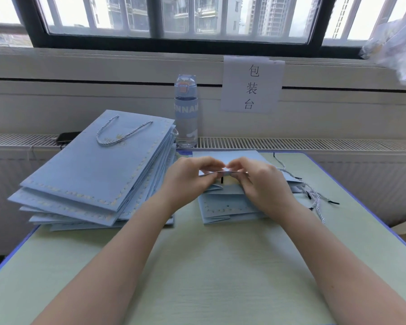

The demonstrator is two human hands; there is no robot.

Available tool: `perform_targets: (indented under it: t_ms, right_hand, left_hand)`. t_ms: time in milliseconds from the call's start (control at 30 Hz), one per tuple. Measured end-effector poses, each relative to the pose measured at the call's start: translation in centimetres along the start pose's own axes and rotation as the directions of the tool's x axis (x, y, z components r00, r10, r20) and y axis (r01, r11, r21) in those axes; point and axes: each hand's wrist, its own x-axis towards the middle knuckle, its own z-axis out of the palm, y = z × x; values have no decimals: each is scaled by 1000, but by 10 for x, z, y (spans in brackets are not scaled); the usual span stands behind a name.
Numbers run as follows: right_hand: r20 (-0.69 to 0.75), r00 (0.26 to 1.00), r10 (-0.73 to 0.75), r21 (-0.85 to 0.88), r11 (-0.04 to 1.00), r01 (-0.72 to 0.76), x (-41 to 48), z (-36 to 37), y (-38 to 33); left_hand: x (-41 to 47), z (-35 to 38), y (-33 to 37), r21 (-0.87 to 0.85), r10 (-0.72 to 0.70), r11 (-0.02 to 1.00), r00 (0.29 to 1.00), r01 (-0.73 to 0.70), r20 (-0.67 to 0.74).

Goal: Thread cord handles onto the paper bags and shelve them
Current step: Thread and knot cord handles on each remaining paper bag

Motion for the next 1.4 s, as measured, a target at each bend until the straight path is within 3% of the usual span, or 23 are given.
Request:
perform_targets:
  t_ms: [133,267,400,667,833,900,1033,1167,1267,1400]
  right_hand:
    - [-145,984,-107,4,994,108,3,-4,1]
    - [-133,961,-244,-161,962,222,3,-2,0]
    - [-93,952,-292,-225,938,265,2,1,0]
    - [-149,933,-328,-160,939,305,0,0,0]
    - [-189,947,-258,60,960,274,2,1,5]
    - [-138,970,-201,113,970,217,2,1,4]
    - [87,995,44,299,952,-68,1,-4,3]
    - [415,899,142,240,936,-258,2,-3,5]
    - [387,909,152,191,952,-240,2,-4,8]
    - [337,909,246,217,919,-329,5,-15,14]
  left_hand:
    - [2,-4,3,-121,-70,991,997,65,-43]
    - [2,-7,6,-157,-130,981,988,116,-79]
    - [1,-6,11,-259,-192,949,981,182,-15]
    - [2,-8,16,-343,-229,909,972,235,59]
    - [0,-8,17,-354,-211,910,976,218,59]
    - [1,-9,14,-342,-226,912,973,225,38]
    - [1,-10,12,-305,-222,926,974,224,41]
    - [0,-9,13,-250,-163,952,983,179,87]
    - [1,-9,9,-248,-193,948,980,199,49]
    - [2,-13,5,-277,-256,928,966,250,15]
